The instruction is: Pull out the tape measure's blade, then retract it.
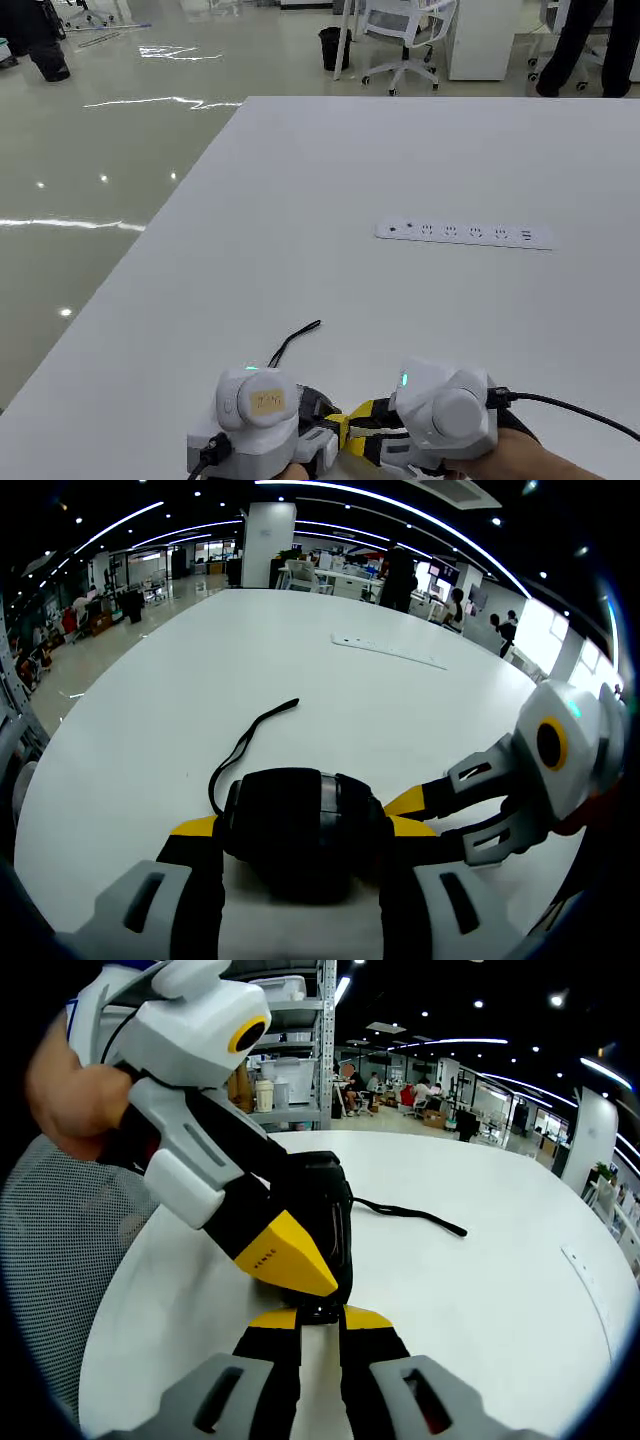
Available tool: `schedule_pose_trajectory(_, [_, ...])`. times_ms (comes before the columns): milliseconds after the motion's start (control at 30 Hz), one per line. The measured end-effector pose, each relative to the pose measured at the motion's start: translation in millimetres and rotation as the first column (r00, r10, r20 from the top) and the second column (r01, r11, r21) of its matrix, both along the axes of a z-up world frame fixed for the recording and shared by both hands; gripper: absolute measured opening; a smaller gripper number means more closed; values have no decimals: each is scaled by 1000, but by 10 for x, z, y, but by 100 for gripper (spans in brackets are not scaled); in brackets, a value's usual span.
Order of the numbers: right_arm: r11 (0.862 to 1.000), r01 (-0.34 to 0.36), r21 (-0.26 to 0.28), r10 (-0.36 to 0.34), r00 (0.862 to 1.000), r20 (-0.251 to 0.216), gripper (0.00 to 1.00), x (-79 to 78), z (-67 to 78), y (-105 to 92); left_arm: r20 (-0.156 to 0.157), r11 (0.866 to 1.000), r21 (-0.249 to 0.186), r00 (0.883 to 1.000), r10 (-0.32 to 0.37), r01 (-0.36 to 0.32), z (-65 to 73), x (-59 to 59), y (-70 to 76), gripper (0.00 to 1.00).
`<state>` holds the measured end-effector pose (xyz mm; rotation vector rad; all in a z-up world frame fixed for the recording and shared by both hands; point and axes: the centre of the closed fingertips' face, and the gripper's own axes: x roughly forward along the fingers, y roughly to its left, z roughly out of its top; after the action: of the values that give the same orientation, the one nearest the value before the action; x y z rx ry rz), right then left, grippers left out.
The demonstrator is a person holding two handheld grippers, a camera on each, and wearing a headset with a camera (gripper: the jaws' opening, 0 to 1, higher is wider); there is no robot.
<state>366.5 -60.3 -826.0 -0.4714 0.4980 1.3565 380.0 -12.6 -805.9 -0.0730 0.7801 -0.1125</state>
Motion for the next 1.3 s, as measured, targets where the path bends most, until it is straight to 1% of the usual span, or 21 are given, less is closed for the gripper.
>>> schedule_pose_trajectory(300, [1000, -12, -1, 12, 1000, 5, 14, -5, -1, 3, -2, 1000, 1, 1000, -2, 2, -1, -5, -2, 59])
schedule_pose_trajectory(500, [999, -34, -4, 34, 999, 3, 14, -4, -18, 6, -15, 1000, 10, 1000, -5, 5, -13, 2, -10, 60])
schedule_pose_trajectory(567, [999, -43, -10, 43, 999, 10, 14, -2, -28, 6, -23, 1000, 15, 1000, -11, 11, -17, -3, -15, 60])
schedule_pose_trajectory(633, [999, -40, -8, 40, 999, 8, 14, 9, -33, 5, -26, 1000, 13, 1000, -10, 11, -13, -7, -16, 60])
schedule_pose_trajectory(700, [999, -34, -7, 34, 999, -4, 14, 11, -37, 2, -28, 1000, 11, 999, -16, 16, -14, -11, -17, 61])
schedule_pose_trajectory(867, [1000, -30, -8, 30, 1000, 1, 15, 7, -39, -1, -25, 999, 14, 999, -30, 30, -13, -12, -22, 61])
schedule_pose_trajectory(967, [1000, -25, -6, 25, 1000, -1, 15, 2, -36, -1, -28, 998, 29, 998, -54, 55, -4, -20, -23, 60])
schedule_pose_trajectory(1000, [1000, -22, -7, 22, 1000, -3, 15, -3, -40, -1, -25, 997, 38, 998, -61, 62, 7, -26, -17, 60])
schedule_pose_trajectory(1033, [999, -26, -34, 27, 1000, 12, 15, -1, -72, -27, -26, 997, 41, 997, -70, 71, 8, -36, -21, 59])
schedule_pose_trajectory(1067, [999, -26, -26, 26, 1000, 12, 16, -2, -67, -20, -29, 997, 40, 997, -72, 73, -1, -47, -19, 59])
schedule_pose_trajectory(1100, [1000, -16, -22, 16, 1000, 1, 15, -1, -63, -25, -34, 996, 40, 997, -75, 76, -13, -59, -15, 59])
schedule_pose_trajectory(1167, [1000, -14, -26, 14, 1000, 10, 15, 9, -65, -36, -48, 996, 31, 996, -78, 80, -55, -97, -8, 59])
schedule_pose_trajectory(1300, [999, -14, -34, 14, 1000, 10, 16, 4, -62, -49, -46, 996, 21, 995, -84, 85, -63, -130, -17, 60])
